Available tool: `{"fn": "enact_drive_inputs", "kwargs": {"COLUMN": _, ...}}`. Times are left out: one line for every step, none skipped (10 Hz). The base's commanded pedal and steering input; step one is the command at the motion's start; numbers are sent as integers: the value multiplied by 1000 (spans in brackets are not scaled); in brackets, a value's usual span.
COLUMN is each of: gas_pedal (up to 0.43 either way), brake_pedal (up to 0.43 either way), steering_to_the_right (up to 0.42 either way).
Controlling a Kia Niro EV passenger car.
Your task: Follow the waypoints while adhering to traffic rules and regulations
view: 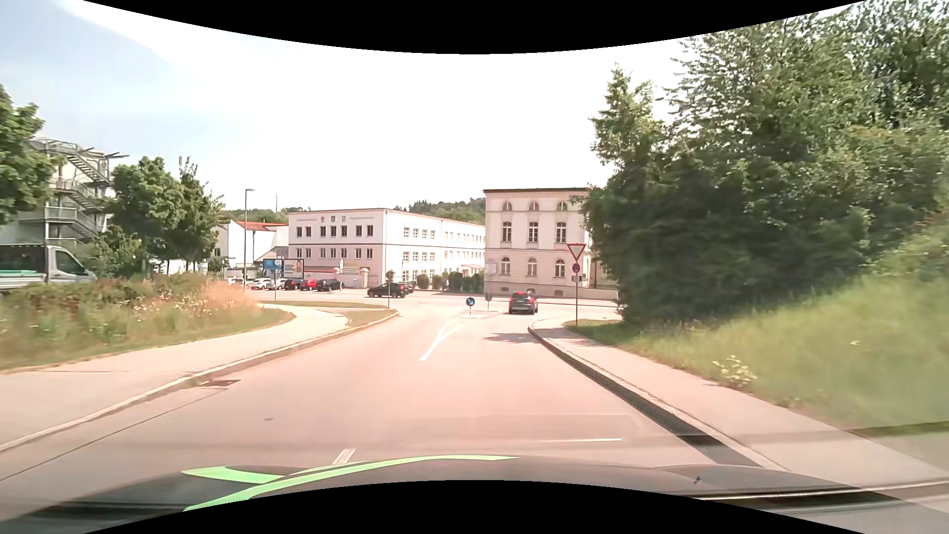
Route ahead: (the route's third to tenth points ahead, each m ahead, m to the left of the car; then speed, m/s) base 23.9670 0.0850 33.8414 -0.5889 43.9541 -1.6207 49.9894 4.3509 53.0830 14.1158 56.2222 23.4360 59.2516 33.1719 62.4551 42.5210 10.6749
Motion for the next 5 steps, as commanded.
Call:
{"fn": "enact_drive_inputs", "kwargs": {"gas_pedal": 0, "brake_pedal": 268, "steering_to_the_right": 12}}
{"fn": "enact_drive_inputs", "kwargs": {"gas_pedal": 0, "brake_pedal": 268, "steering_to_the_right": 12}}
{"fn": "enact_drive_inputs", "kwargs": {"gas_pedal": 0, "brake_pedal": 274, "steering_to_the_right": 12}}
{"fn": "enact_drive_inputs", "kwargs": {"gas_pedal": 0, "brake_pedal": 274, "steering_to_the_right": 15}}
{"fn": "enact_drive_inputs", "kwargs": {"gas_pedal": 0, "brake_pedal": 274, "steering_to_the_right": 18}}
